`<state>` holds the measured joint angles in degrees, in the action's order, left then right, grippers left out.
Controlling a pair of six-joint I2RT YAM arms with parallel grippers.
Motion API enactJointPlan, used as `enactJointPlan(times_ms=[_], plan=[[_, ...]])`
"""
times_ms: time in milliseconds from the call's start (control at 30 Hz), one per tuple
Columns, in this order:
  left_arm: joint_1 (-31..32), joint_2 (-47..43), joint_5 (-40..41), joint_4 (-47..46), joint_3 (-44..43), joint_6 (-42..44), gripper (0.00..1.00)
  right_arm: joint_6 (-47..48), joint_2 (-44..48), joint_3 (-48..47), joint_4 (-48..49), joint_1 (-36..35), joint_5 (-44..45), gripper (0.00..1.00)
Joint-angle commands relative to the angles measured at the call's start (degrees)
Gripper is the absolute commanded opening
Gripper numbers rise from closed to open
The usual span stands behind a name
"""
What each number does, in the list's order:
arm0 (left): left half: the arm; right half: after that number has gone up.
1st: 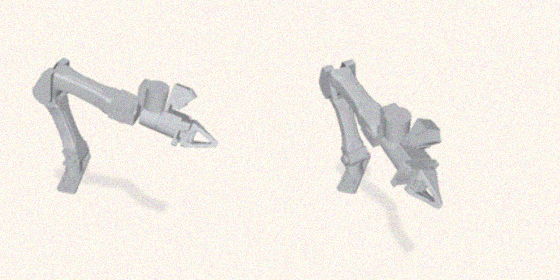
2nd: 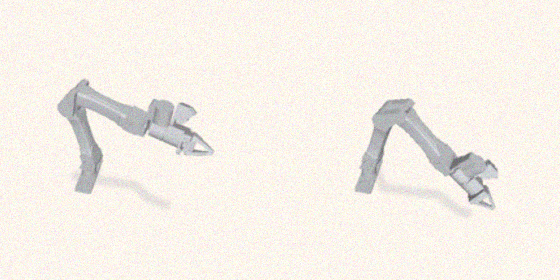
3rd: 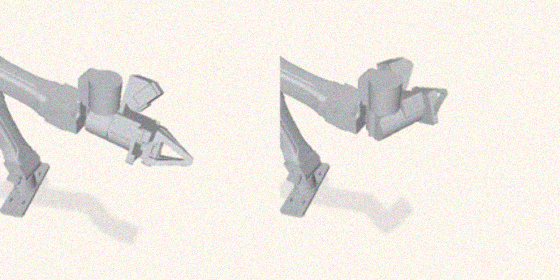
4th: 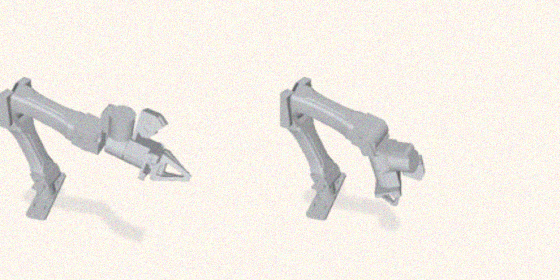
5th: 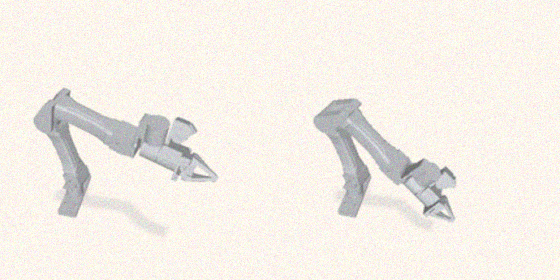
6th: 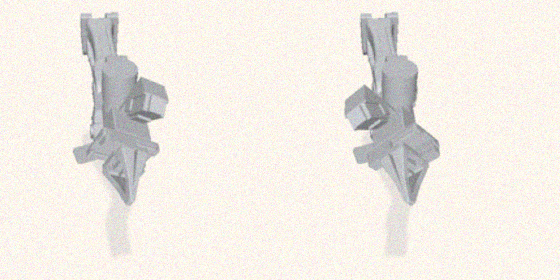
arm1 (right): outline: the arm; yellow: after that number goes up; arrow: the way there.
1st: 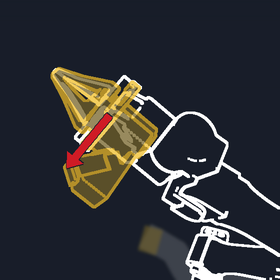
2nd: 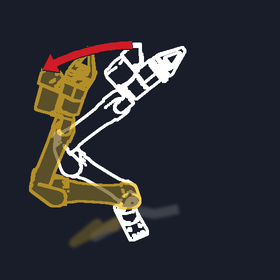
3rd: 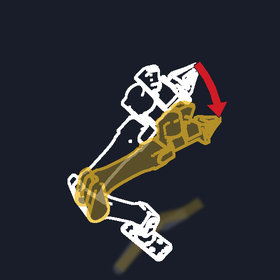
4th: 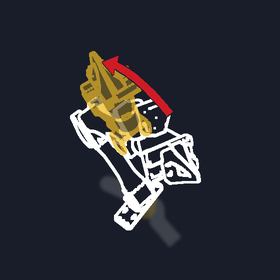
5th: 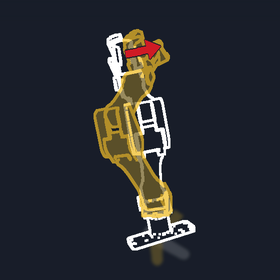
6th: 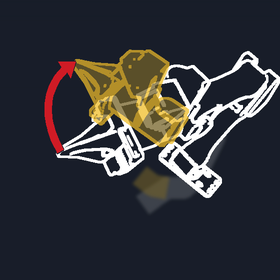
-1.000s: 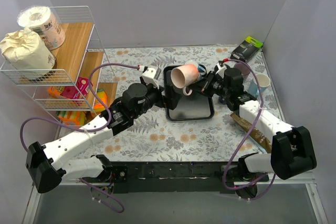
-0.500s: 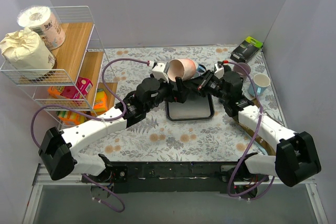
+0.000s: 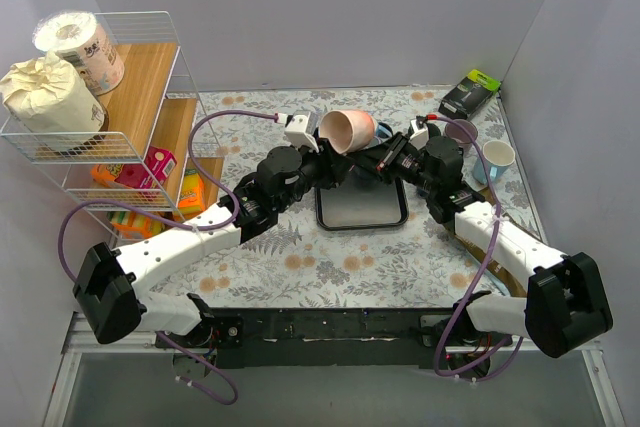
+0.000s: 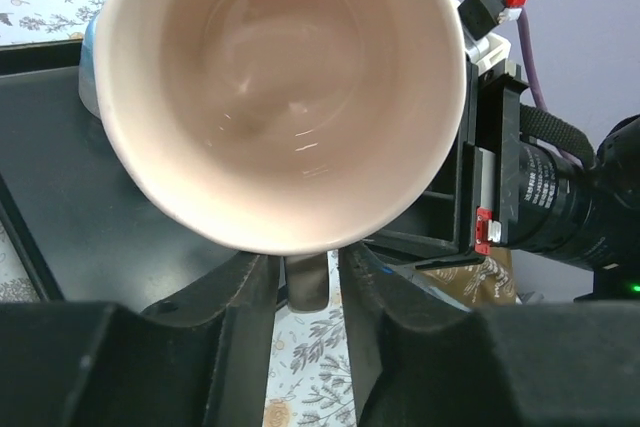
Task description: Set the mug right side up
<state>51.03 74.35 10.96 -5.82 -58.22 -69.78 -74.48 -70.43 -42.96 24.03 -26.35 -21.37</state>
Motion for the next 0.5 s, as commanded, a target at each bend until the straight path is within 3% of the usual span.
enactJointPlan(times_ms=[0,67,100,400,467], plan=[[0.0,-0.6,0.6,-0.3,-2.2,-0.5,0.22,1.3,2.3,-4.0,7.1,-0.3,-0.9,0.01],[0.0,0.4,1.2,0.3,-3.0,-0.8,0.03,2.0,2.1,-4.3,6.6,-0.3,-1.3,0.01],[0.0,0.9,1.7,1.3,-4.0,-0.9,0.0,2.0,2.1,-4.4,6.4,-0.3,-1.6,0.01],[0.0,2.5,6.3,5.2,-6.2,-1.7,0.0,4.5,0.2,-6.4,1.8,-0.3,-5.3,0.03],[0.0,2.9,7.4,5.5,-7.1,-1.9,0.0,4.4,-0.1,-6.3,1.6,-0.3,-6.0,0.22]])
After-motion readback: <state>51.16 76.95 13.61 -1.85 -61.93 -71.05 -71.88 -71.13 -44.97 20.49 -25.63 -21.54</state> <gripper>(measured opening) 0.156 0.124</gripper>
